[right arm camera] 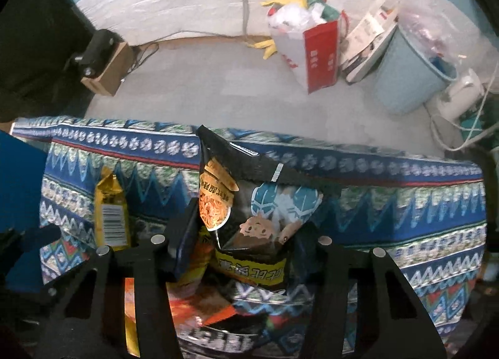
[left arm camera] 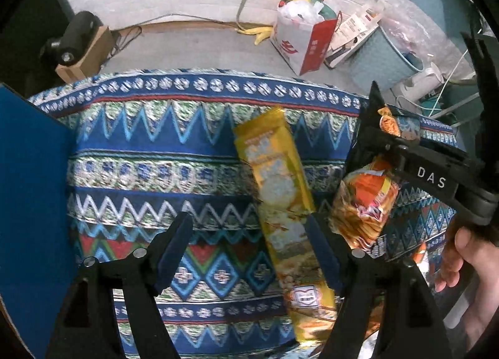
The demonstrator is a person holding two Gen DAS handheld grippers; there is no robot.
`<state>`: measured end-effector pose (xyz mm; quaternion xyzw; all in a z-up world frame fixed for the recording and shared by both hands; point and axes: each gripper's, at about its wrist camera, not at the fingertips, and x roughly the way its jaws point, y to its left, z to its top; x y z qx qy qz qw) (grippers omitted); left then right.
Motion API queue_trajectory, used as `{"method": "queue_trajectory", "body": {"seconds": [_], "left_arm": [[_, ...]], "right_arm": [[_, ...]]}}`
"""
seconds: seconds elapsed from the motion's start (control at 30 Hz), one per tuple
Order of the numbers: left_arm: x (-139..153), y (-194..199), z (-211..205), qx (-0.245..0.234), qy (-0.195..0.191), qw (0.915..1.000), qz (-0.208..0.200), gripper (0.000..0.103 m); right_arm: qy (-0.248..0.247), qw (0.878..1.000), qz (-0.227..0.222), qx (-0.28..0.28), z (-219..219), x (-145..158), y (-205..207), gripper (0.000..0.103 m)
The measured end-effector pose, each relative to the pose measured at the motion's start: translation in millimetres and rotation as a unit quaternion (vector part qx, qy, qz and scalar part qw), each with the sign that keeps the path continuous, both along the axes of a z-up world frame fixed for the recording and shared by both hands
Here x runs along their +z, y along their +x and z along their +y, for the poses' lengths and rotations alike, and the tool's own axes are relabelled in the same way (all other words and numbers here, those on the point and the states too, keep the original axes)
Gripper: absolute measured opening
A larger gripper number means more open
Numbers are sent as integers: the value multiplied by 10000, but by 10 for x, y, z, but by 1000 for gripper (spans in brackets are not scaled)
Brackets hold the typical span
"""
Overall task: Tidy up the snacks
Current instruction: 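Grasp another yellow snack bar with the left tool while the right tool grasps the black chip bag, then lift and carry both held packages toward the cardboard box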
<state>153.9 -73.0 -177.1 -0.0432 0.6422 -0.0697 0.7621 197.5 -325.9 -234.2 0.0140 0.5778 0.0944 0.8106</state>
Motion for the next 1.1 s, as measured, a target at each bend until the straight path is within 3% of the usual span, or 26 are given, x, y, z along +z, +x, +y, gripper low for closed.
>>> {"method": "queue_trajectory", "body": {"seconds": [0.27,0.5,0.57,0.8,1.1], "left_arm": [[-144,9,-190,-5,-20,9997,226,77],[-351,-58,-339,-236,248,9987,385,77],[-359,-101,-380,-343,337,9985,267,77],[-349,-237,-563,-851,450,9953,72,36],[-143,-464,-428,-1054,856,9900,-378,31]], "right_arm": [[-193,9993,-207,-248,-363,67,-99,50],[-16,9987,-201,-470,-689,78,-235,50],[3,9987,-207,-473,-732,91,-279,50],[-43,9989,-216,-418,-779,127,-441,50],[-251,9983,-436,-287,-733,290,-624,50]]}}
